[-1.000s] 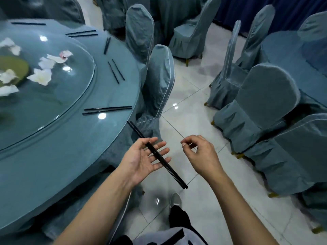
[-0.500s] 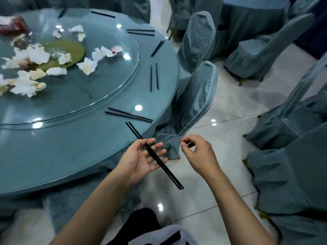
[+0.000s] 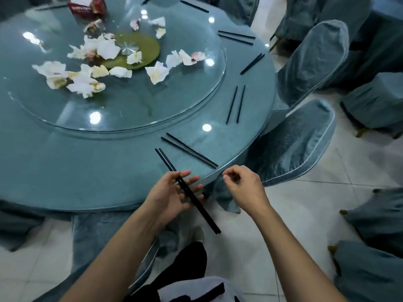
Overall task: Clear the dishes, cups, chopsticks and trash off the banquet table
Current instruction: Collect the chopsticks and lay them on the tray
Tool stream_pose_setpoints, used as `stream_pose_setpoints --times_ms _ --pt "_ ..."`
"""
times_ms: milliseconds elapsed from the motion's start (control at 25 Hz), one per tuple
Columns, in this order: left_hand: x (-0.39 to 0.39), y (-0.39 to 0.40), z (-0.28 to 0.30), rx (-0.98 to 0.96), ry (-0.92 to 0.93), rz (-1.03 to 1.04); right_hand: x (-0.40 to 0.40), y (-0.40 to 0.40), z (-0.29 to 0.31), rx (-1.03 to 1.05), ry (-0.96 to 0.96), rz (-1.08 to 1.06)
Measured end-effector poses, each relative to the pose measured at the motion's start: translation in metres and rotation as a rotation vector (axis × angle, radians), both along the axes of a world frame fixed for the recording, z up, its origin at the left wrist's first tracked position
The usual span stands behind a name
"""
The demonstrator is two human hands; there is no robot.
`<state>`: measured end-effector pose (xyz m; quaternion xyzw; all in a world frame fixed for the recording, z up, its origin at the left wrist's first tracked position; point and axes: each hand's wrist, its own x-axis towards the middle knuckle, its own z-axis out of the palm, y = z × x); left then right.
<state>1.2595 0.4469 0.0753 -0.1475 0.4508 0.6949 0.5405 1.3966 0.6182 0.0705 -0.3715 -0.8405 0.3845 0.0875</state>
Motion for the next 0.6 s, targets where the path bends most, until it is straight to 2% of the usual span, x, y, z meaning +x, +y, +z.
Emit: stream_pose_setpoints --times_ms 280,600 --pt "-0.046 0.026 -0.017 -0.017 -0.058 0.106 -0.072 0.043 -0.021 0.010 -0.129 0.093" --pt "-0.071 0.033 -0.027 -0.043 -0.079 0.212 -0.119 0.071 -0.076 0.067 -0.370 0.149"
